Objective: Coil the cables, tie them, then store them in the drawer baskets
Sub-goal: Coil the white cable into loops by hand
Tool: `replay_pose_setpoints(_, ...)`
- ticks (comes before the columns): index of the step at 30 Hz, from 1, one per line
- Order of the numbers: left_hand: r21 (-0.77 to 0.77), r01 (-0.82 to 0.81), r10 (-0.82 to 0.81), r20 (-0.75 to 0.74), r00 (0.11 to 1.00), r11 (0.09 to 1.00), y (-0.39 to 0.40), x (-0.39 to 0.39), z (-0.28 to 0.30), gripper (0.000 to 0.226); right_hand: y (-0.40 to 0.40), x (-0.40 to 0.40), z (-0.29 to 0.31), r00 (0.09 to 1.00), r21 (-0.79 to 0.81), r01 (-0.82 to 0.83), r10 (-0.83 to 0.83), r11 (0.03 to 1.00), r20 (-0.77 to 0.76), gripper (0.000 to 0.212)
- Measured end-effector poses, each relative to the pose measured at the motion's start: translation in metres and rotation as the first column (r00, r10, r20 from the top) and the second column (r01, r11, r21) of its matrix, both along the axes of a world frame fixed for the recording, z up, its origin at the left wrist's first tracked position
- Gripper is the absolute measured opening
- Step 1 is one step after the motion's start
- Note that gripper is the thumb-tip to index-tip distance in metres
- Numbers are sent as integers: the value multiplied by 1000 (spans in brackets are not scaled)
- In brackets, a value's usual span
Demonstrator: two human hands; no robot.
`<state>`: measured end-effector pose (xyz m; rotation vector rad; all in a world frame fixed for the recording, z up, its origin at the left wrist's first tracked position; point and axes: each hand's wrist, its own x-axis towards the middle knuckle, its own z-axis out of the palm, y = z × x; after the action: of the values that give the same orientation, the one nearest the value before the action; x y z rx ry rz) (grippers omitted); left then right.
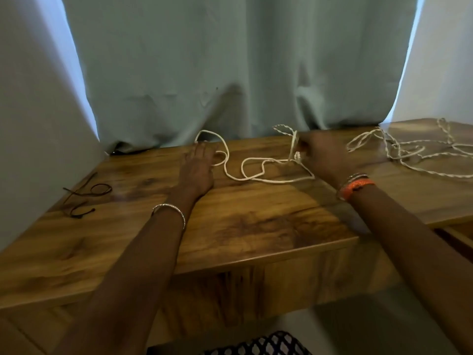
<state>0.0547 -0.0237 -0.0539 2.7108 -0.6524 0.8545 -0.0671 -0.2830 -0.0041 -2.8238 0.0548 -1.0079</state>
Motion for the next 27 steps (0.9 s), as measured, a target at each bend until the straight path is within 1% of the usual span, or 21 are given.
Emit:
replay_pose_setpoints(1, -74, -23, 27, 44, 999, 997, -2, 0, 2, 66, 17, 6, 5, 993, 117, -74, 62, 990, 96, 15)
replay_pose_setpoints(3, -297, -82, 100, 46, 994, 951, -1, 0, 5, 61, 56, 26, 11, 972, 285, -199, 152, 938, 179, 19)
replay_pose_setpoints(5, -501, -178, 147, -101, 984, 847, 6, 4, 3, 46, 97, 54, 13, 951, 361, -307, 268, 881, 155, 23)
replay_pose_setpoints(6, -559, -240, 153, -198, 968, 794, 11, 6, 2, 41, 116, 68, 11, 931, 376, -363, 343, 852, 123, 25)
replay_pose_setpoints(7, -591, -301, 152, -290, 945, 748, 16, 9, 0, 37, 134, 81, 9, 910, 381, -404, 408, 831, 75, 27)
replay_pose_setpoints(9, -627, -374, 132, -398, 908, 684, 27, 17, -1, 33, 162, 105, -1, 889, 349, -395, 449, 850, -89, 30)
replay_pose_setpoints(11, -640, -370, 92, -423, 901, 674, 35, 22, 0, 30, 176, 123, -16, 893, 251, -309, 371, 917, -256, 27)
replay_pose_setpoints(12, -637, -348, 65, -424, 903, 688, 38, 25, -1, 30, 179, 130, -23, 900, 190, -271, 319, 944, -299, 24)
replay_pose_setpoints(14, -608, -300, 11, -432, 902, 735, 38, 28, -1, 30, 180, 139, -33, 921, 66, -238, 246, 969, -302, 23)
replay_pose_setpoints(15, -590, -274, -13, -435, 901, 759, 38, 29, -2, 28, 180, 142, -35, 927, 43, -243, 245, 969, -285, 22)
replay_pose_setpoints(17, -599, -225, -76, -435, 897, 768, 36, 29, -1, 27, 179, 143, -34, 921, 94, -262, 278, 960, -273, 9)
replay_pose_setpoints(18, -644, -204, -135, -436, 890, 737, 35, 28, 0, 28, 179, 142, -32, 915, 169, -279, 315, 945, -253, 9)
replay_pose_setpoints(19, -703, -178, -211, -430, 878, 689, 33, 27, 1, 30, 179, 141, -29, 911, 264, -297, 355, 918, -212, 18)
replay_pose_setpoints(20, -760, -158, -289, -419, 861, 631, 30, 24, 2, 32, 180, 139, -25, 902, 400, -328, 410, 856, -137, 21)
replay_pose_setpoints(21, -817, -149, -364, -402, 840, 557, 28, 21, 5, 34, 182, 135, -21, 884, 561, -372, 466, 740, -28, 15)
replay_pose_setpoints(22, -871, -144, -437, -371, 820, 470, 27, 20, 7, 35, 186, 132, -16, 862, 695, -408, 501, 592, 80, 7)
replay_pose_setpoints(23, -919, -134, -517, -325, 792, 372, 26, 19, 10, 36, 189, 129, -12, 841, 783, -430, 515, 451, 165, 6)
replay_pose_setpoints(24, -954, -121, -589, -267, 763, 275, 26, 18, 13, 36, 191, 128, -9, 822, 824, -443, 526, 354, 216, 9)
replay_pose_setpoints(25, -971, -109, -633, -222, 741, 213, 26, 17, 15, 36, 192, 127, -8, 806, 832, -458, 541, 312, 241, 11)
replay_pose_setpoints(26, -974, -101, -643, -211, 737, 204, 27, 15, 16, 34, 192, 128, -7, 796, 816, -483, 548, 318, 258, 13)
replay_pose_setpoints(27, -970, -103, -628, -221, 746, 219, 30, 14, 15, 32, 193, 128, -7, 790, 779, -514, 552, 360, 266, 16)
